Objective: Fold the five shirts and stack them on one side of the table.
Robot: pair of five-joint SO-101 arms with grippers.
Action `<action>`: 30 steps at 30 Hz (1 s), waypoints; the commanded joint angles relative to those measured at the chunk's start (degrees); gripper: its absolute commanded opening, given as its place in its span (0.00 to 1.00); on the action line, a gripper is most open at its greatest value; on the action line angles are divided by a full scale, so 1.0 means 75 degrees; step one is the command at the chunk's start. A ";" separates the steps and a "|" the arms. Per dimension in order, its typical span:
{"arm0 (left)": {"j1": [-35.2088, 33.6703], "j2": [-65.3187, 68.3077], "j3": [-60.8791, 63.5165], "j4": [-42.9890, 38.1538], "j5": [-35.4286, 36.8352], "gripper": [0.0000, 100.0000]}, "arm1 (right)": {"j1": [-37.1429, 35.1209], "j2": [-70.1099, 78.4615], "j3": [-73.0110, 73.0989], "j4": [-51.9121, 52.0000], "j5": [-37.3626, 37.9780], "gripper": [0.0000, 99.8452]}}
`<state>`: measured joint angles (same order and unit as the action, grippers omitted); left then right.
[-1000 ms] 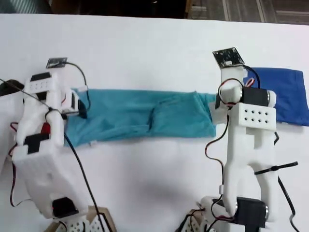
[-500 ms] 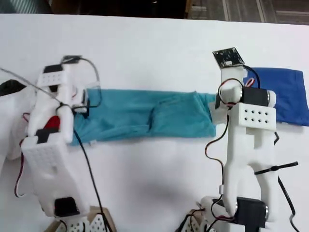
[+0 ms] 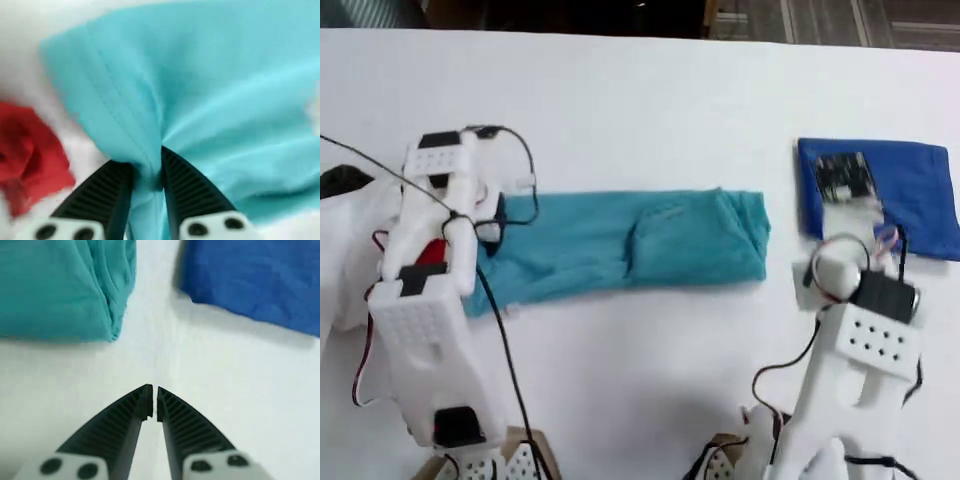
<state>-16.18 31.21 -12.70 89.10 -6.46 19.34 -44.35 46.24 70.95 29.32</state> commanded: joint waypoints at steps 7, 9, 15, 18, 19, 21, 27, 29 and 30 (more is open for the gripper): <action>-0.0410 -0.2415 -0.2315 0.1758 -0.0680 0.03 | 0.2303 -0.0908 0.4009 -0.3733 0.0094 0.02; -0.0047 -0.2731 -0.2292 0.1758 -0.0680 0.03 | 0.2479 -0.1108 0.4560 -0.4190 0.0082 0.02; 0.2215 -0.3282 -0.2233 0.1688 -0.0668 0.03 | 0.2292 -0.1916 0.5216 -0.4519 0.0035 0.02; 0.3317 -0.3282 -0.2245 0.1383 -0.0656 0.03 | 0.2174 -0.2350 0.5404 -0.4507 -0.0023 0.02; 0.3634 -0.3270 -0.2233 0.1196 -0.0656 0.03 | 0.2163 -0.2491 0.5497 -0.4507 -0.0023 0.02; 0.4220 -0.3270 -0.2221 0.0750 -0.0656 0.03 | 0.2163 -0.2772 0.5615 -0.4472 -0.0023 0.02; 0.5345 -0.2907 -0.2233 -0.0668 -0.0656 0.03 | 0.2151 -0.3370 0.5814 -0.4261 -0.0023 0.02; 0.5544 -0.2508 -0.2233 -0.0985 -0.0621 0.03 | 0.2139 -0.3417 0.5826 -0.4249 -0.0023 0.02; 0.5626 -0.2286 -0.2233 -0.1102 -0.0481 0.03 | 0.2139 -0.3464 0.5873 -0.4249 -0.0023 0.02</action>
<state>23.56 12.22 -27.30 84.35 -11.12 35.87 -68.44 90.20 38.86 29.49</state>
